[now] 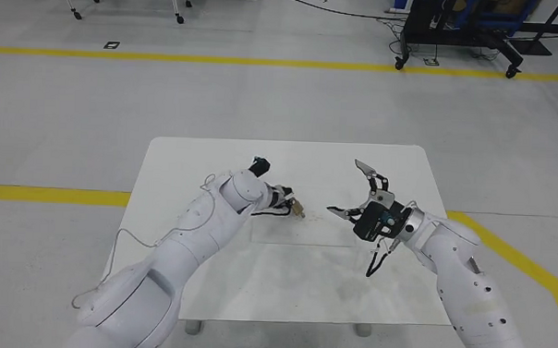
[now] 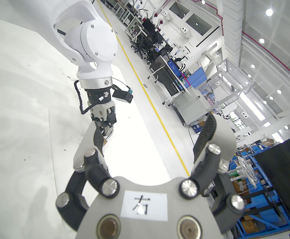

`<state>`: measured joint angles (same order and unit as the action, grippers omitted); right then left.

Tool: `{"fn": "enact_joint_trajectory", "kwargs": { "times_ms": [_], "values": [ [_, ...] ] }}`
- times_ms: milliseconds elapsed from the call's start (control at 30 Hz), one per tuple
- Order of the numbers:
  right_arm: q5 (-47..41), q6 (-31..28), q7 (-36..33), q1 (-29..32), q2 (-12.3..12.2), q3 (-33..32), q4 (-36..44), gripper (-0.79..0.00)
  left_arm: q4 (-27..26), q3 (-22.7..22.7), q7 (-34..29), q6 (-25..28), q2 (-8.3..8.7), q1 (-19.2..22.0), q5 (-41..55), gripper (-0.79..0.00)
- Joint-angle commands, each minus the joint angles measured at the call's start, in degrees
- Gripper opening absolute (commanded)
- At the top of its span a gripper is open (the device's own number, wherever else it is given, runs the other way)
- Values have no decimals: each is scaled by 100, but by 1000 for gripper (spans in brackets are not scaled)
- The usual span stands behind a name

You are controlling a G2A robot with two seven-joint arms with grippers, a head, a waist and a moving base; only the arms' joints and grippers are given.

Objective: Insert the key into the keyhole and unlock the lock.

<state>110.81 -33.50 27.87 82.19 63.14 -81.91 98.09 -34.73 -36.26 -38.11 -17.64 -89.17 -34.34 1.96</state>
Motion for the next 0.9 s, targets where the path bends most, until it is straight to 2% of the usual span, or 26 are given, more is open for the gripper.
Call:
{"fn": "enact_joint_trajectory", "kwargs": {
  "times_ms": [0,133,167,267,367,467,533,633,700,767,867],
  "values": [
    [0,0,0,0,0,0,0,0,187,54,-15,-58,-94,74,29,-336],
    [0,0,0,0,0,0,0,0,432,97,-2,29,-216,142,54,-25],
    [0,0,0,0,0,0,0,0,471,102,-18,55,-235,151,53,0],
    [0,0,0,0,0,0,0,0,526,35,-146,196,-255,176,144,0],
    [0,0,0,0,0,0,0,0,475,-167,-193,483,-194,196,300,0],
    [0,0,0,0,0,0,0,0,277,-481,-97,936,-38,149,414,0],
    [0,0,0,0,0,0,0,0,9,-770,11,1307,127,41,447,0],
    [0,0,0,0,0,0,0,0,-776,-1292,268,1832,456,-333,260,0],
    [0,0,0,0,0,0,0,0,-1643,-1711,441,1996,713,-794,-51,0],
    [0,0,0,0,0,0,0,0,-2813,-2138,717,1900,967,-1438,-655,0],
    [0,0,0,0,0,0,0,0,-4763,-2639,1330,1506,1267,-2657,-2039,0]
  ]
}}
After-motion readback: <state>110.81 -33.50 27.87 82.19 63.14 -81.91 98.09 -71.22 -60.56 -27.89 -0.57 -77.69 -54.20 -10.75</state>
